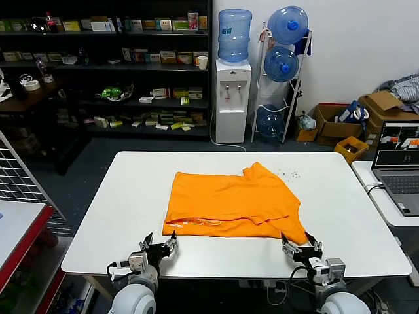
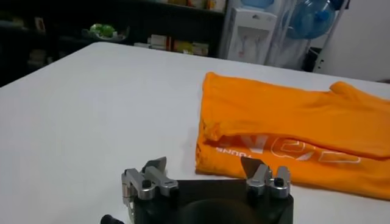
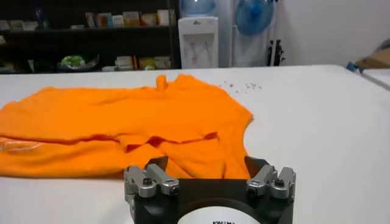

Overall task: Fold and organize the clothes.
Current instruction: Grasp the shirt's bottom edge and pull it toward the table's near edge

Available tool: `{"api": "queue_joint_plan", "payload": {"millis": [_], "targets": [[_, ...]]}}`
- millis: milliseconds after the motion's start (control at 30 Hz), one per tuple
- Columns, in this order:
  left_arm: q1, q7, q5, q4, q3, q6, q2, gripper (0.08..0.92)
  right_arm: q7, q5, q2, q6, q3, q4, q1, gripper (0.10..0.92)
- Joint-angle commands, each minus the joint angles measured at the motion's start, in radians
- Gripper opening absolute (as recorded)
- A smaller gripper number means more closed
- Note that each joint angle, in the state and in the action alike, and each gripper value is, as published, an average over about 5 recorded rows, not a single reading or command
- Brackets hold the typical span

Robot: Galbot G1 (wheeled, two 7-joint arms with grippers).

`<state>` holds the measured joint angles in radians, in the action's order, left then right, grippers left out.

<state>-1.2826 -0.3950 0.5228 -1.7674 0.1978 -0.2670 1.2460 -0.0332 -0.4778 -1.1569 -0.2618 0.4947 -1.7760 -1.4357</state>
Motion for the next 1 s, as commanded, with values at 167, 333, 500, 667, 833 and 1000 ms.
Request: {"api": "queue_joint_plan", "payload": {"millis": [167, 333, 500, 667, 833, 1000], "targets": [[0.026, 0.004, -0.042, 0.057, -0.002, 0.032, 0.028, 0.801, 0.012, -0.04, 0.007, -0.003, 0.005, 0.023, -0.006, 0.614], [0.031, 0.002, -0.044, 0.066, -0.009, 0.031, 0.032, 0.671, 0.009, -0.046, 0.01, 0.006, 0.01, 0.024, -0.006, 0.476], [0.036, -0.003, -0.044, 0.073, -0.013, 0.032, 0.04, 0.524, 0.004, -0.048, 0.01, 0.018, 0.013, 0.025, -0.008, 0.329], [0.042, -0.008, -0.048, 0.081, -0.014, 0.036, 0.046, 0.385, -0.001, -0.053, 0.012, 0.026, 0.015, 0.025, -0.01, 0.183], [0.034, -0.021, -0.044, 0.039, -0.016, 0.034, 0.036, 0.256, -0.015, -0.071, 0.025, 0.03, 0.023, -0.004, -0.03, 0.124], [-0.009, -0.057, 0.02, -0.095, -0.016, 0.0, -0.025, 0.12, -0.048, -0.125, 0.066, 0.013, 0.062, -0.119, -0.116, 0.124]]}}
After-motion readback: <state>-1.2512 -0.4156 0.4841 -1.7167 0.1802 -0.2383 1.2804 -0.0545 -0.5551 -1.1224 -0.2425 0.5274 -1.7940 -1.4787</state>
